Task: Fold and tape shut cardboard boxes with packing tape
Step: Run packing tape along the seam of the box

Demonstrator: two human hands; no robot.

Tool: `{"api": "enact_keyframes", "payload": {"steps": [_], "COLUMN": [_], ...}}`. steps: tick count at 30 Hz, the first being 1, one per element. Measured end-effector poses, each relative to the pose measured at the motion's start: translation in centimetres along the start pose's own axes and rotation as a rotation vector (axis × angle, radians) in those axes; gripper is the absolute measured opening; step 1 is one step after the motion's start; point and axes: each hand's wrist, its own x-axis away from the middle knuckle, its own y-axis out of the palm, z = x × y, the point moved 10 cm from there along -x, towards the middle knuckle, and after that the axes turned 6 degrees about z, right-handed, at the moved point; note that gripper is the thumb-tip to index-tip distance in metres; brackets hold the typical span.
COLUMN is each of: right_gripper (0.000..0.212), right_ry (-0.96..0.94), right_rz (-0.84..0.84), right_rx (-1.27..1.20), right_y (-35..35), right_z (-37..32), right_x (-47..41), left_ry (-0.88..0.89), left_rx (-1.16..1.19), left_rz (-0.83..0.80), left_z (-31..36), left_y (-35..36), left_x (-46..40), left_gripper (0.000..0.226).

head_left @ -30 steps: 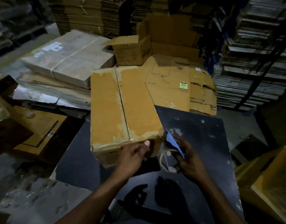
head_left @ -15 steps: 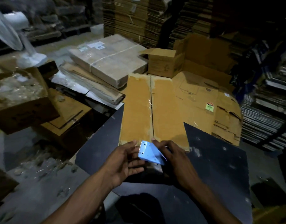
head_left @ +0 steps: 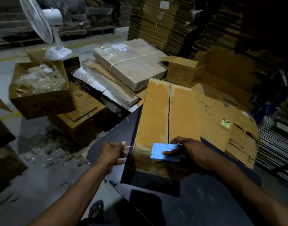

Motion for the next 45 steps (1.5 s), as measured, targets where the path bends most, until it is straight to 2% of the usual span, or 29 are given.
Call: {"api": "enact_keyframes", "payload": {"steps": [2,4,5,7,8,10,18,21,24,27,34,38,39,40,42,43,44,45], "right_gripper": [0.036,0.045,0.043,0.026,0.026,0.035,0.045,0.043,0.052,0.050,0.042,0.050,0.050,0.049,0.050,0.051,0.052,0.052], "right_ry": [0.011,-0.003,-0.023,0.059,0.067,0.015,-0.015,0.077,0.147,0.097,-0.033,0.034,0.036,0.026,0.007,0.009,0.009,0.002], "right_rz": [-0.098,-0.113,-0.113,-0.074,-0.072,-0.117,-0.230,-0.232,-0.230,-0.247,-0.190,-0.197,-0.206,-0.212,-0.216,-0.210,-0.202,-0.200], "right_rx": [0.036,0.134,0.170,0.055,0.059,0.150,0.270,0.222,0.132,0.174,0.269,0.228,0.248,0.275,0.300,0.309,0.318,0.327], "right_y": [1.1,1.6,1.7,1.0,1.0,1.6,2.8,3.3,3.4,3.5,3.1,3.0,2.9,2.8,2.9,2.8,2.7,2.6], "right_z": [0.2,0.1,-0.2,0.2,0.2,-0.4,-0.8,-0.1,0.6,0.5,-0.3,0.2,0.2,0.1,-0.2,-0.3,-0.2,-0.4], "right_x": [0.1,-0.5,-0.7,-1.4,-1.8,-2.4,-3.6,-4.4,-5.1,-5.2,-5.1,-5.6,-5.7,-5.8,-6.0,-6.1,-6.2,-6.3], "left_ry": [-0.016,0.009,0.034,0.090,0.102,0.112,0.126,0.102,-0.008,-0.182,-0.477,-0.504,-0.439,-0.323,0.122,0.400,0.696,0.972], "left_rx": [-0.004,0.003,0.002,0.000,-0.011,-0.040,-0.093,-0.111,-0.098,-0.062,-0.126,-0.187,-0.186,-0.220,-0.365,-0.422,-0.454,-0.553], "left_rz": [0.014,0.037,0.052,0.099,0.117,0.148,0.171,0.156,0.070,-0.064,-0.195,-0.196,-0.126,-0.013,0.191,0.223,0.158,0.036], "left_z": [-0.5,-0.5,-0.3,-0.2,-0.4,-0.6,-2.1,-3.0,-4.1,-5.9,-9.5,-13.5,-14.2,-13.3,-5.6,-0.9,2.9,5.0], "left_y": [0.5,1.0,0.9,0.3,0.0,-0.4,-0.3,0.1,1.2,2.3,2.7,1.0,-0.2,-1.5,-2.9,-2.1,0.3,3.1], "left_x": [-0.1,-0.1,-0.2,-0.7,-1.1,-1.3,-2.6,-3.2,-3.4,-3.7,-4.4,-6.2,-8.0,-9.3,-7.8,-5.4,-2.4,0.8], "left_gripper": [0.031,0.037,0.038,0.040,0.042,0.043,0.045,0.047,0.042,0.043,0.057,0.085,0.084,0.069,0.036,0.028,0.029,0.043]}}
